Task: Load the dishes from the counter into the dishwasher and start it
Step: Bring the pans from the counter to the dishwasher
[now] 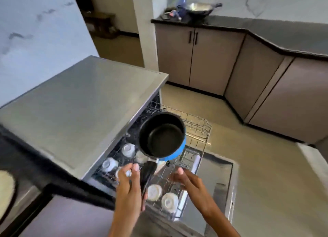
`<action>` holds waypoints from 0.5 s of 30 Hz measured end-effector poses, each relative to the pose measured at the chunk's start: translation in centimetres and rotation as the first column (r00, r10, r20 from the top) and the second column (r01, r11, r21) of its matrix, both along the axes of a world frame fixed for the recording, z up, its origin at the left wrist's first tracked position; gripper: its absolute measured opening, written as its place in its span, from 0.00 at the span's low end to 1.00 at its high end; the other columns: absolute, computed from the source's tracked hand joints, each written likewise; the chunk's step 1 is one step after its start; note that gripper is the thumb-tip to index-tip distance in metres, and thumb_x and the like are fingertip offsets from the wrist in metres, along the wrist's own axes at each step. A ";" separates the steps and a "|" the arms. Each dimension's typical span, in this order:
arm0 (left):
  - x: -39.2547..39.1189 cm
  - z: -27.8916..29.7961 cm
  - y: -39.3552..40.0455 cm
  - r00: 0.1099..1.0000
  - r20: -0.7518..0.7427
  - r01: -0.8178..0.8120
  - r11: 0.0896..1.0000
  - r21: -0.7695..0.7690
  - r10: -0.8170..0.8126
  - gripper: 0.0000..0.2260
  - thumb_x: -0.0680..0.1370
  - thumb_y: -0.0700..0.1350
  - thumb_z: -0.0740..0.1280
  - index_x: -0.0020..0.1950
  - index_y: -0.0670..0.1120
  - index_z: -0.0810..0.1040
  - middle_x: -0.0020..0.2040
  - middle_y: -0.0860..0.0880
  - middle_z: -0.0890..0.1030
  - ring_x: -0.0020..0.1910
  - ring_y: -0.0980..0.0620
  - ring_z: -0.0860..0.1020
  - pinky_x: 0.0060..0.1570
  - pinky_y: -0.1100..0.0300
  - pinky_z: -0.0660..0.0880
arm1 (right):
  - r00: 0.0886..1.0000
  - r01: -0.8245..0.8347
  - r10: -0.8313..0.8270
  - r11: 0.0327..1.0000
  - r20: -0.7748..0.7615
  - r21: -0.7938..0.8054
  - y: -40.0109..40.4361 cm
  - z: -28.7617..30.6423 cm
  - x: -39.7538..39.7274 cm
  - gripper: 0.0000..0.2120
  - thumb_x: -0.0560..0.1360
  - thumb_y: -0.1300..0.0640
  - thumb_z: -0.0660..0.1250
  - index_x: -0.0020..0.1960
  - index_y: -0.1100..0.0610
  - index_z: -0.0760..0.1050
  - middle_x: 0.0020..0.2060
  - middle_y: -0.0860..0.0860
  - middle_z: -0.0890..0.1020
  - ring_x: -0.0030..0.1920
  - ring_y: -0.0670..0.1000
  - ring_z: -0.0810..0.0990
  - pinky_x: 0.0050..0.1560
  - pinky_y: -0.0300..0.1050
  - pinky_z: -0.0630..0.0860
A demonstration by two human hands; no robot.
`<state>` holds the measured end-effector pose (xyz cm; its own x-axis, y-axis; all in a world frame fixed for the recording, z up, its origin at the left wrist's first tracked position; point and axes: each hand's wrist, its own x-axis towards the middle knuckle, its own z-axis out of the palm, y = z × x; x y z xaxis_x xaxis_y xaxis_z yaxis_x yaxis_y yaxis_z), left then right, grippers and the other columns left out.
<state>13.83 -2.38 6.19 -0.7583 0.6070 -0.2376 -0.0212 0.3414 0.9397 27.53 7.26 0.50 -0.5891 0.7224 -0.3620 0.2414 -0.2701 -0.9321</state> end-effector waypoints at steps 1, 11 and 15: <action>0.1 -1.6 2.1 0.998 0.050 0.035 0.999 0.014 -0.036 0.09 0.77 0.59 0.54 0.52 0.58 0.68 0.28 0.40 0.73 0.18 0.52 0.67 0.17 0.63 0.63 | 0.999 -0.016 0.013 0.997 -0.042 -0.077 1.2 -0.7 -0.7 0.23 0.72 0.31 0.57 0.57 0.44 0.75 0.50 0.44 0.83 0.52 0.39 0.80 0.52 0.35 0.73; -2.0 -15.9 8.7 0.807 -0.393 0.426 0.896 -0.128 -0.440 0.20 0.77 0.64 0.49 0.62 0.56 0.66 0.42 0.58 0.79 0.38 0.65 0.77 0.37 0.68 0.71 | 0.780 0.414 -0.493 0.868 -0.386 -0.274 9.7 -11.3 -7.1 0.18 0.74 0.70 0.61 0.62 0.61 0.67 0.43 0.56 0.80 0.46 0.58 0.82 0.45 0.45 0.79; -5.6 -20.9 5.3 0.611 -0.613 0.346 0.866 -0.362 -0.501 0.25 0.81 0.62 0.44 0.53 0.50 0.76 0.41 0.55 0.79 0.38 0.58 0.77 0.35 0.66 0.70 | 0.883 0.444 -0.437 0.896 -0.169 0.002 11.6 -14.0 -6.6 0.35 0.76 0.69 0.61 0.74 0.43 0.51 0.39 0.55 0.75 0.30 0.49 0.75 0.29 0.44 0.76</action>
